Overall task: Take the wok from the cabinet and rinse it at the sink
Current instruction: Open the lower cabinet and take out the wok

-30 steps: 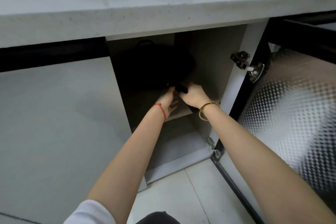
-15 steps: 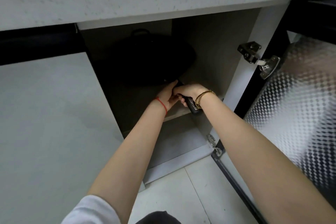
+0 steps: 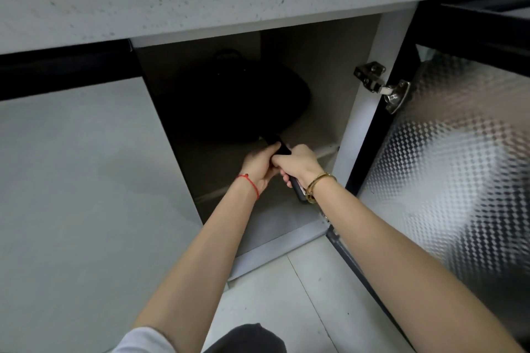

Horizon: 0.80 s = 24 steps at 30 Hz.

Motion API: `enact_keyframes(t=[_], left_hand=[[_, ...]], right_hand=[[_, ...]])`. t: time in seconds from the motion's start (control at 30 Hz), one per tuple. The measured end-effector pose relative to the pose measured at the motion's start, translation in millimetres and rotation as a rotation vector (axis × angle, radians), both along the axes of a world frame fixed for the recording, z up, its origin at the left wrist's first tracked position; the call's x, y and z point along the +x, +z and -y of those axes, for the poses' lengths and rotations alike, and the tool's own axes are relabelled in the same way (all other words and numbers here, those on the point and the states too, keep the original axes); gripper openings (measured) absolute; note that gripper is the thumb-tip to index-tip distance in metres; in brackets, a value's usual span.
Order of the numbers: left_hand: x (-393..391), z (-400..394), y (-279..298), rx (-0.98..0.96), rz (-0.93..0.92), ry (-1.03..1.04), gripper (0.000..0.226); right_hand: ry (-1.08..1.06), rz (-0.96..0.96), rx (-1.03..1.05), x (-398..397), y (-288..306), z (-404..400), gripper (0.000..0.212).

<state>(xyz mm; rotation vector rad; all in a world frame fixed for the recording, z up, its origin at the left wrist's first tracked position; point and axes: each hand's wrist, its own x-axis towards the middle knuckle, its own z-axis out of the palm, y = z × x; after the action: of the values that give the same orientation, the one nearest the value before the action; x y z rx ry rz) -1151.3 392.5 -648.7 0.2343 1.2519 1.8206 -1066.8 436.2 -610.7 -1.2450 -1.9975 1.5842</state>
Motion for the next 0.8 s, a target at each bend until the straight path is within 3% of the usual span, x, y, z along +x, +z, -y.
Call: enact_keyframes(t=[0.23,0.4,0.5,0.6,0.8], left_hand=[[48,30,15,0.026,0.003,-0.074,0.018],[87,53,41,-0.011,0.076,-0.116,0.026],[111,69,61,-0.029,0.121,-0.14,0.022],[131,85,82,-0.073,0.136,-0.165,0.024],[165,114,122,-0.111,0.192,-0.227,0.027]], right_hand=[[0.002,0.058,0.029,53,8,22,0.009],[-0.016,0.152,0.067,93,34,45,0.026],[-0.035,0.154,0.039,116,54,63,0.023],[-0.039,0.133,-0.027,138,77,79,0.005],[-0.075,0.212,-0.046,172,116,109,0.018]])
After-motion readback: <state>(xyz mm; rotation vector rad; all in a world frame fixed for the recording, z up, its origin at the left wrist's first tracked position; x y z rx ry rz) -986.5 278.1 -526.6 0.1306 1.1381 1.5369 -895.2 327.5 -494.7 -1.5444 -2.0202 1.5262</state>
